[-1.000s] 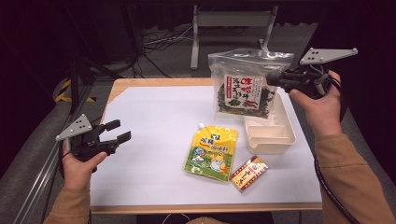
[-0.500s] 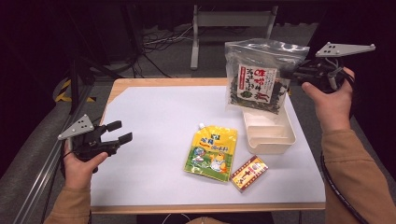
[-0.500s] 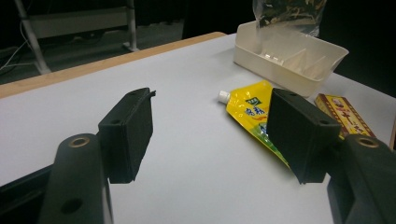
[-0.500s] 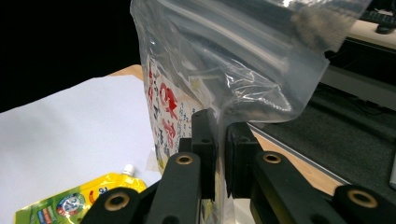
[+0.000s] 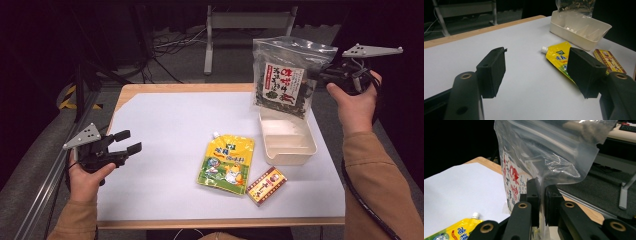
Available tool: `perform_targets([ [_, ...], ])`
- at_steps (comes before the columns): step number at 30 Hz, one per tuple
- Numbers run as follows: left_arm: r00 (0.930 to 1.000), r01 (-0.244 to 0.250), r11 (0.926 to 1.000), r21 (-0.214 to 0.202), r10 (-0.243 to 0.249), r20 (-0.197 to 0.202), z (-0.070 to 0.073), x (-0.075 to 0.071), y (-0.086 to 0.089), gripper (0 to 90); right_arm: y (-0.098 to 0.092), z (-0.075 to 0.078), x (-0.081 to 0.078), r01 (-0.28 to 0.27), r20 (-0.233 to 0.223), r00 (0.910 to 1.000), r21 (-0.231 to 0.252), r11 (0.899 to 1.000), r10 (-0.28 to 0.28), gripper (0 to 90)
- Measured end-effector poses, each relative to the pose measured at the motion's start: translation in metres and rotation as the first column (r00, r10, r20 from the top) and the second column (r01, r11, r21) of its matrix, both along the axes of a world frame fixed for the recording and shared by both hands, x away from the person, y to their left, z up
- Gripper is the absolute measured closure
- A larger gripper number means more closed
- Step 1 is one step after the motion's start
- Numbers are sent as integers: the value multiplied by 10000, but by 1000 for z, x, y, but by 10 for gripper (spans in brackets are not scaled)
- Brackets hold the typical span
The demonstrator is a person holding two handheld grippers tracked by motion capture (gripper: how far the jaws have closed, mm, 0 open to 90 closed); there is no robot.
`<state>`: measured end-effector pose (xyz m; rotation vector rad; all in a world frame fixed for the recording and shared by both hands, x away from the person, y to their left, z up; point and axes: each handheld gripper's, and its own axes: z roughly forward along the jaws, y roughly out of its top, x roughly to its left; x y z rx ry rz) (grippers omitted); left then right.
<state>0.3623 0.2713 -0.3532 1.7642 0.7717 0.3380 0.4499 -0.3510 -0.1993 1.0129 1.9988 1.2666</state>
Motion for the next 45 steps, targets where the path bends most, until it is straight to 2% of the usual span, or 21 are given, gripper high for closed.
perform_targets([
  [20, 9998, 27, 9999, 122, -25, -178, -4, 2, -2, 323, -17, -33, 12, 511, -144, 9986, 134, 9986, -509, 840],
  [28, 9998, 56, 9998, 167, -54, -166, -5, 2, -2, 323, -20, -37, 8, 1324, -101, 9912, 212, 9910, -1322, 839],
  [34, 9998, 96, 9997, 207, -92, -162, -5, 3, -3, 323, -19, -38, 7, 1756, -11, 9844, -137, 9844, -1757, 837],
  [43, 9997, 88, 9998, 175, -84, -222, -5, 2, -4, 322, -12, -51, 12, 1652, -377, 9852, -448, 9852, -1669, 833],
  [45, 9997, 139, 9995, 268, -134, -181, -6, 3, -4, 323, -10, -58, 14, 1606, -544, 9851, -505, 9857, -1633, 828],
])
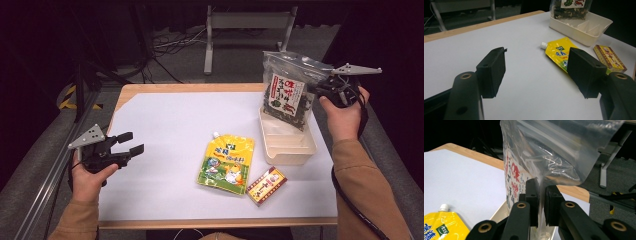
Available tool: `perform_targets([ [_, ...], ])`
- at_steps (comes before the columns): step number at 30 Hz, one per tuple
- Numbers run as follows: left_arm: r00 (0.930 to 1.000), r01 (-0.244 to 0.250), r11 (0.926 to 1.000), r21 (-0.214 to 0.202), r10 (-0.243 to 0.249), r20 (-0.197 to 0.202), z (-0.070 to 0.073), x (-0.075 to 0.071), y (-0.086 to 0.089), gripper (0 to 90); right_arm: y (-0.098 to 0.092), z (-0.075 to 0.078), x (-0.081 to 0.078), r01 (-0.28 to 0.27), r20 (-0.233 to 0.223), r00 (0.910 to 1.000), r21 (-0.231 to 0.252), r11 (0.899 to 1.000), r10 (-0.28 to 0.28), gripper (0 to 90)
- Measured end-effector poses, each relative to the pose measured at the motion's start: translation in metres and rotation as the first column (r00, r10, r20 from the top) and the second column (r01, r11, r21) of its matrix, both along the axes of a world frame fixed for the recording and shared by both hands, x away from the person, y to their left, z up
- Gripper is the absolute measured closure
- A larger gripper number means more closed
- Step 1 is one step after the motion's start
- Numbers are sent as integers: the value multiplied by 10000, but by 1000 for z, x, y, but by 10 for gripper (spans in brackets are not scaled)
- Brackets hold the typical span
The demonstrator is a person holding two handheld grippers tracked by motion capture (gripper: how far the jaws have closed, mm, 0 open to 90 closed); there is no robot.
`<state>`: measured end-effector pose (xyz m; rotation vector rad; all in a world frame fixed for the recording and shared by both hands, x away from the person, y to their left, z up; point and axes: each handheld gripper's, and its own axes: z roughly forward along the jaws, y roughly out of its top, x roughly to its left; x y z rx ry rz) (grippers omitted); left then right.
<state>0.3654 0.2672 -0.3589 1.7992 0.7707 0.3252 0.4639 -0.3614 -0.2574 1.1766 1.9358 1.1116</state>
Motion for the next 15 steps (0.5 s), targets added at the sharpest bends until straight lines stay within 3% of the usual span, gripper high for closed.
perform_targets([
  [15, 9998, 149, 9998, 139, -147, -141, -3, 2, -10, 320, -11, -13, -2, 191, -535, 9984, 120, 9997, -184, 822],
])
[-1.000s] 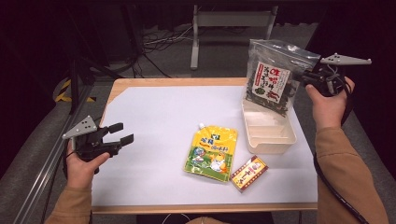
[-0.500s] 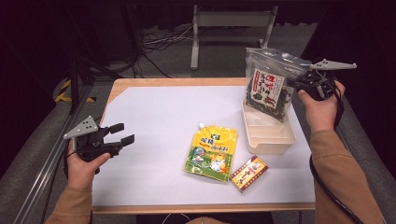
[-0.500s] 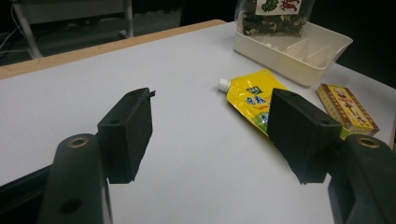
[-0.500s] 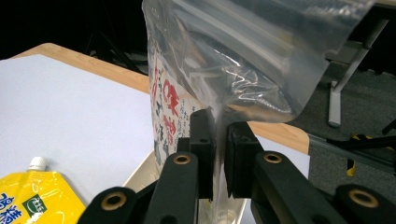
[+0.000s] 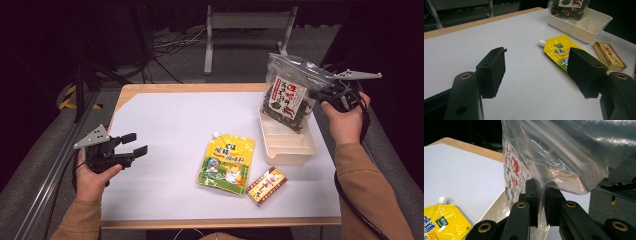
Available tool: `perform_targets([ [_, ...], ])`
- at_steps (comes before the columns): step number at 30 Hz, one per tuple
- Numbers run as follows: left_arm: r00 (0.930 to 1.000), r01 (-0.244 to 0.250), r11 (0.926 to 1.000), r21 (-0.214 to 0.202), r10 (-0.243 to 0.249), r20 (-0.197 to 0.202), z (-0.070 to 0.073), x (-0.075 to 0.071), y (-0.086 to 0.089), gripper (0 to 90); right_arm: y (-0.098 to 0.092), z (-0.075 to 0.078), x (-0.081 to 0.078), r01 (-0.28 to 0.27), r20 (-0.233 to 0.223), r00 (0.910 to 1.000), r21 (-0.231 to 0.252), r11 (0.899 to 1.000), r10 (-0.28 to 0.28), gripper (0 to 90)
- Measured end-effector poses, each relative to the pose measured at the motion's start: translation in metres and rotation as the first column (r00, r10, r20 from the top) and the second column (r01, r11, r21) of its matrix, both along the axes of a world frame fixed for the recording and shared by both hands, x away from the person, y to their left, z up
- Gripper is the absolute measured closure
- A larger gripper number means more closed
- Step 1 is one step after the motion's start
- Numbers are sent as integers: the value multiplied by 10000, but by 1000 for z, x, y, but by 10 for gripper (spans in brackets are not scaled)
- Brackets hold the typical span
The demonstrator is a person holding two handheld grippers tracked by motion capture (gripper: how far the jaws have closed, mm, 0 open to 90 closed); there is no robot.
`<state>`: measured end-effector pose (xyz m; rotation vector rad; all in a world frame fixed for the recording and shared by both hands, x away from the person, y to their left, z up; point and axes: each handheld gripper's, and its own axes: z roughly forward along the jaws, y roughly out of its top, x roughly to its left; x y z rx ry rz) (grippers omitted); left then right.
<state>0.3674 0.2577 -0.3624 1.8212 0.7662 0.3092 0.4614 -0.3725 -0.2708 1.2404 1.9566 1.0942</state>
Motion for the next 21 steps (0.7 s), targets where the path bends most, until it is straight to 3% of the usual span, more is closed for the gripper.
perform_targets([
  [13, 9996, 216, 9996, 172, -213, -196, -3, 4, -11, 316, -4, -2, -4, 20, -106, 9999, 183, 9998, -18, 798],
  [21, 9990, 281, 9990, 335, -269, -356, -5, 8, -17, 298, -7, -4, -7, 250, -76, 9997, 412, 9988, -247, 635],
])
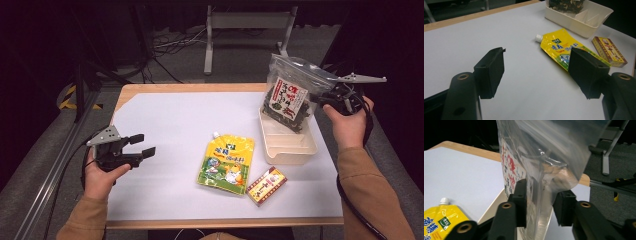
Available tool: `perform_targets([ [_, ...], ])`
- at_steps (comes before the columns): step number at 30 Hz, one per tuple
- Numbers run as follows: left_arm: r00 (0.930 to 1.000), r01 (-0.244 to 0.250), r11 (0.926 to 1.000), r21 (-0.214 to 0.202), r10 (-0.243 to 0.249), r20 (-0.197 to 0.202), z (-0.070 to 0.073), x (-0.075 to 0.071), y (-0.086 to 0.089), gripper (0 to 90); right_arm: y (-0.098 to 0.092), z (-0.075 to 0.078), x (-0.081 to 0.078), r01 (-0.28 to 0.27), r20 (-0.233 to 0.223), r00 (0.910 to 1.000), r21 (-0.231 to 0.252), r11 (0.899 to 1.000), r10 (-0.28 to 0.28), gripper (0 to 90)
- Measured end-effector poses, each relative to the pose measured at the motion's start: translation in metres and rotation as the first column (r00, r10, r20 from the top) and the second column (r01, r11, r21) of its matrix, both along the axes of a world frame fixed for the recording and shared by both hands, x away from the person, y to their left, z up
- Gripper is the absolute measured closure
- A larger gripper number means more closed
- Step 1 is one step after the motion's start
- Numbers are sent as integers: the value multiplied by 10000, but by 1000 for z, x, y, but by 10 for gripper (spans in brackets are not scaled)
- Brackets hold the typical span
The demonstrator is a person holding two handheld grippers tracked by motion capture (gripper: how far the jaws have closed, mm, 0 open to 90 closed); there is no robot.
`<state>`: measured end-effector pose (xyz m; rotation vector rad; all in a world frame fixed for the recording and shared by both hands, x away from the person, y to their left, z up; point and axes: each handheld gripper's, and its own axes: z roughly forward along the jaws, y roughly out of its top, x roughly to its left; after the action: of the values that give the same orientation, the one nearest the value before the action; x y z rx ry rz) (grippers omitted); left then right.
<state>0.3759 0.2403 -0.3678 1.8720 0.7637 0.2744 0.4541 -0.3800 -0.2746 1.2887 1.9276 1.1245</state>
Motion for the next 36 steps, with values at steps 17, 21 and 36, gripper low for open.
perform_targets([
  [17, 9990, 441, 9985, 321, -443, 70, 1, 10, -20, 305, -3, 11, -26, 276, 248, 9993, -234, 9993, -270, 460],
  [21, 9980, 613, 9974, 386, -619, 155, 2, 12, -26, 323, -7, 13, -36, 284, 357, 9990, -335, 9990, -272, 459],
  [36, 9951, 965, 9931, 666, -947, -301, 2, 16, -46, 313, -2, 6, -68, -773, 454, 9959, -237, 9967, 783, 438],
])
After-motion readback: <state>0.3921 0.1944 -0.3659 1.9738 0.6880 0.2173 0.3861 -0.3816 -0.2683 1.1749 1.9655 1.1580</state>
